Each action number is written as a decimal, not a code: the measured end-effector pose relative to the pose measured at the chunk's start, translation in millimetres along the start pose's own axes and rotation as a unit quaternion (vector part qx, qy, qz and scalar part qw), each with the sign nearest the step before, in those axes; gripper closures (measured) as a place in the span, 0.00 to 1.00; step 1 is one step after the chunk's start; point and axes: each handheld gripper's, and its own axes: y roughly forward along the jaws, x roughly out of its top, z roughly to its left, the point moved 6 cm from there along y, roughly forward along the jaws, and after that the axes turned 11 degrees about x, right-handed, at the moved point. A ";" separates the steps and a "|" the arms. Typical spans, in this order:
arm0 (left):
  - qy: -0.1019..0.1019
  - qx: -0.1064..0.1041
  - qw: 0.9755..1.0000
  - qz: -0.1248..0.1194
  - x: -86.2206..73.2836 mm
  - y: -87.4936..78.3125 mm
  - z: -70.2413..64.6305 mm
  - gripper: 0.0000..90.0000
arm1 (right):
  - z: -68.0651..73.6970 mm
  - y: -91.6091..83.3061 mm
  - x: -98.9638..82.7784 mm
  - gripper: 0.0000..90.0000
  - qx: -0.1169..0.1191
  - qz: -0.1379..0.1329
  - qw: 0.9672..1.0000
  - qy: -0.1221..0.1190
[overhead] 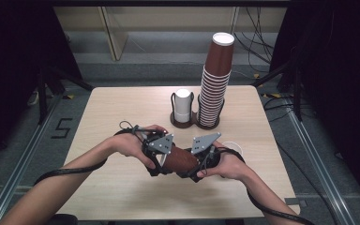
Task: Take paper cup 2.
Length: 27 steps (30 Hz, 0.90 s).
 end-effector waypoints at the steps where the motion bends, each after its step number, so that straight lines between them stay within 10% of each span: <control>1: 0.002 -0.001 1.000 0.002 0.1 -0.3 -0.4 0.11 | -1.0 -0.4 -0.2 0.18 -0.005 0.003 1.000 -0.003; 27: 0.038 0.009 0.994 0.103 -7.8 -5.3 3.0 0.11 | -1.3 -0.6 -13.6 0.11 -0.029 0.054 0.998 0.008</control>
